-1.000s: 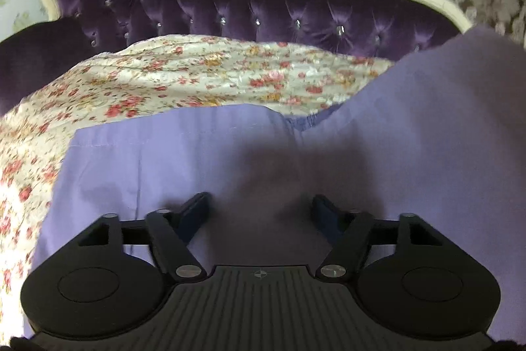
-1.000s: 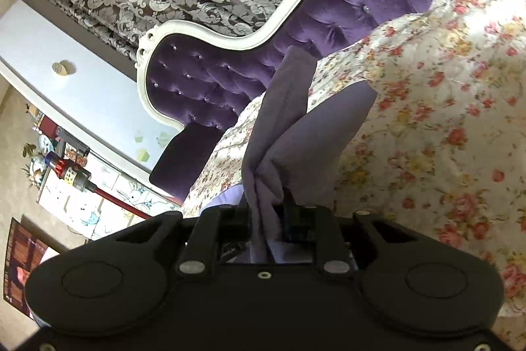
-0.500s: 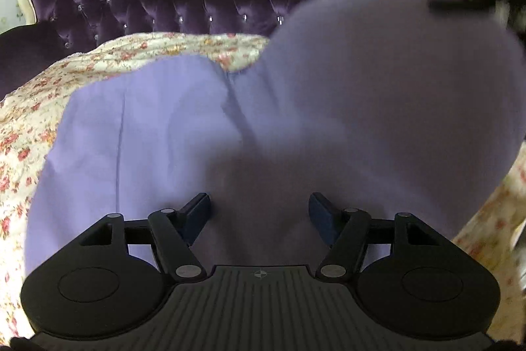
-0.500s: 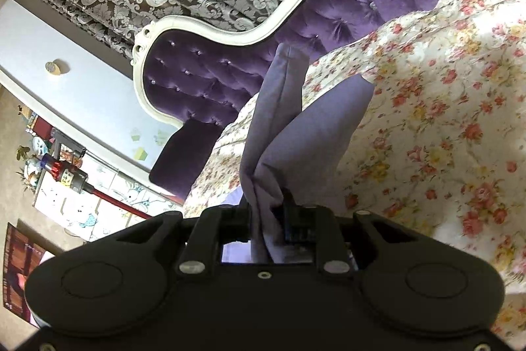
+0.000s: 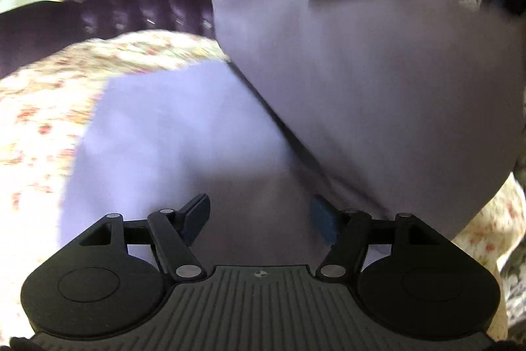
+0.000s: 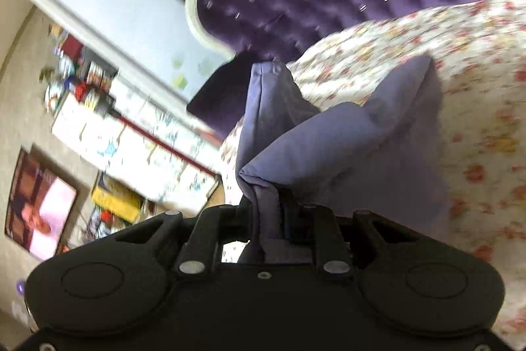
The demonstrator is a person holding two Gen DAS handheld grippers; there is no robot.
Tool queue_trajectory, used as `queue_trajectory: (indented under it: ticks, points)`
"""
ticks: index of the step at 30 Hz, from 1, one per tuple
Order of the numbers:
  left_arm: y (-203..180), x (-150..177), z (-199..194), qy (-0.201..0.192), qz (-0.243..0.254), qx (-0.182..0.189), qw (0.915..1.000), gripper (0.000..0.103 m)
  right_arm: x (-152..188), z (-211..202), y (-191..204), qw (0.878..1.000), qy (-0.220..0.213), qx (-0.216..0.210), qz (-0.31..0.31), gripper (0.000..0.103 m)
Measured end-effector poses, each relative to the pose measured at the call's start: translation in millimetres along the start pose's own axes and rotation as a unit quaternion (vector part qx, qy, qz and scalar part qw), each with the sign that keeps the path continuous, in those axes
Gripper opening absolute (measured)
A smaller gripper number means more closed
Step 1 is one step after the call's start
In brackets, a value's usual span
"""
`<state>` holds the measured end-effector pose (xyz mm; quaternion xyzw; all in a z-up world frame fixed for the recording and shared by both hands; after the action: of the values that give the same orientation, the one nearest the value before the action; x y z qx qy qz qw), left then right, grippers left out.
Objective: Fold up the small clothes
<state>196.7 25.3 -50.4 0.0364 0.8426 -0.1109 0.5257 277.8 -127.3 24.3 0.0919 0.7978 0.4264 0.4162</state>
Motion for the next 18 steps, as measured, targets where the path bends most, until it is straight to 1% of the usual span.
queue_trajectory:
  ticks: [4, 8, 9, 10, 11, 12, 14, 15, 16, 18]
  points:
    - [45.3, -5.2, -23.9, -0.014, -0.024, -0.041, 0.9988, 0.066, 24.6, 38.9, 14.0, 0.999, 0.028, -0.001, -0.025, 0.028]
    - [90.0, -8.7, -40.6, -0.026, -0.051, -0.092, 0.9941, 0.066, 47.2, 69.0, 23.7, 0.998, 0.037, 0.0, -0.043, 0.028]
    - [98.3, -9.1, -44.1, -0.028, -0.059, -0.102, 0.9926, 0.066, 52.2, 74.5, 25.1, 0.998, 0.039, -0.002, -0.046, 0.025]
    - [104.9, -12.9, -46.0, -0.03, -0.067, -0.109, 0.9913, 0.066, 58.5, 80.4, 28.3, 0.998, 0.04, -0.009, -0.047, 0.015]
    - [111.8, -15.3, -47.0, -0.031, -0.074, -0.118, 0.9898, 0.066, 63.7, 84.2, 29.7, 0.998, 0.043, -0.017, -0.048, 0.009]
    - [116.5, -16.7, -48.4, -0.033, -0.078, -0.124, 0.9887, 0.066, 69.2, 89.1, 30.9, 0.997, 0.042, -0.018, -0.055, 0.008]
    - [128.3, -24.4, -45.1, -0.037, -0.085, -0.132, 0.9869, 0.066, 80.9, 97.1, 32.3, 0.995, 0.033, -0.006, -0.098, 0.008]
    - [131.3, -28.1, -44.7, -0.041, -0.087, -0.134, 0.9863, 0.066, 85.9, 100.0, 33.1, 0.993, 0.029, -0.004, -0.115, 0.011]
    - [134.1, -30.8, -45.8, -0.042, -0.088, -0.134, 0.9861, 0.066, 90.3, 102.2, 35.0, 0.991, 0.025, -0.007, -0.13, 0.011]
    - [136.5, -35.4, -45.2, -0.043, -0.093, -0.127, 0.9866, 0.066, 92.2, 95.2, 36.6, 0.99, 0.012, -0.017, -0.143, 0.016]
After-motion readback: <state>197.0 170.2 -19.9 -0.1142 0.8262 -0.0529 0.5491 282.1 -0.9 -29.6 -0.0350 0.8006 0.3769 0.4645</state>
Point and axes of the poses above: each gripper's, at about its wrist camera, not at the fingertips, and z roughly the way its jaws point, y to its left, x to its underside, the point moved 6 cm from there along z, roughly the way its jaws point, and after that the axes turned 13 degrees about -y, right-handed, at the moved point
